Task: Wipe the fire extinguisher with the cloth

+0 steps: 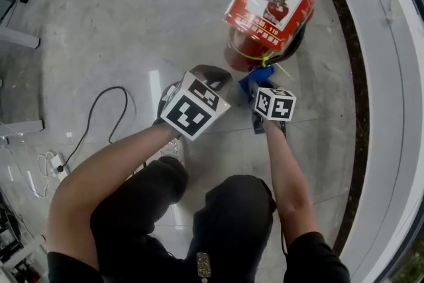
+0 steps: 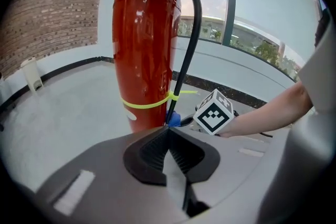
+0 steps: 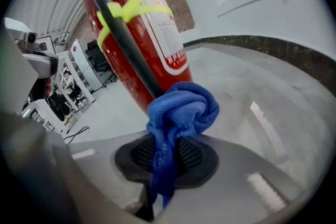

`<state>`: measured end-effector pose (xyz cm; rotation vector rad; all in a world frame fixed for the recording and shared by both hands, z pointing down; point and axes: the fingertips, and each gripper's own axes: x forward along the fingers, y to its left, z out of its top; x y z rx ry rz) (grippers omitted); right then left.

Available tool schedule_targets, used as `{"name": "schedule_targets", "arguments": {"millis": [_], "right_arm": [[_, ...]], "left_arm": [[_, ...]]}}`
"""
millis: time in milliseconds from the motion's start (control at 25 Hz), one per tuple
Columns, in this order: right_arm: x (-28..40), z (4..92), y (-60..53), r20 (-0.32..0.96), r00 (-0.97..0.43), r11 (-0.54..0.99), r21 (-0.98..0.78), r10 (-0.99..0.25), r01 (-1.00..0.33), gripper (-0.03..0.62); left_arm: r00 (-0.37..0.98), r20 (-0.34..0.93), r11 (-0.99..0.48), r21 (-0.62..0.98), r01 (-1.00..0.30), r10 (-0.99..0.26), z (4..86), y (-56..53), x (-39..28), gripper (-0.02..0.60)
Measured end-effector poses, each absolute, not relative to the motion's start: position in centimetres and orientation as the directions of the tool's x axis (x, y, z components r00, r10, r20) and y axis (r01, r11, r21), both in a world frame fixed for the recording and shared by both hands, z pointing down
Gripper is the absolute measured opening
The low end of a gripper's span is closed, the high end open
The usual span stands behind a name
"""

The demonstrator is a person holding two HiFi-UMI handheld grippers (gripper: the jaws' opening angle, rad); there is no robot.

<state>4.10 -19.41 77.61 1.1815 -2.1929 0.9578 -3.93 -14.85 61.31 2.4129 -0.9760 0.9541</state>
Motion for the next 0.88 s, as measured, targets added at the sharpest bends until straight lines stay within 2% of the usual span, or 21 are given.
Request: {"name": "schedule_targets", "arguments": {"millis": [200, 320, 880], "right_arm": [[3.0, 80.3, -18.6, 0.736, -0.526, 0.316, -0.424, -0.427, -0.849, 0.052], [1.8, 79.1, -17.8, 0.732, -0.568, 0.356, -0.452, -0.376, -0.818, 0.052], [-0.6, 61.9, -17.6, 0.472, -0.721, 0.473, -0.547, -0.507, -0.691, 0.052]], "left_arm": [[0.513, 0.734, -0.7, 0.071, -0.711, -0.446, 62.4, -12.8, -4.9, 0.005], [0.502, 0.747, -0.703, 0.066, -0.708, -0.436, 62.5, -12.0, -5.4, 0.005], [0.47, 0.714, -0.702, -0.043, -0.71, -0.519, 56.2, -13.8, -6.2, 0.005]]}}
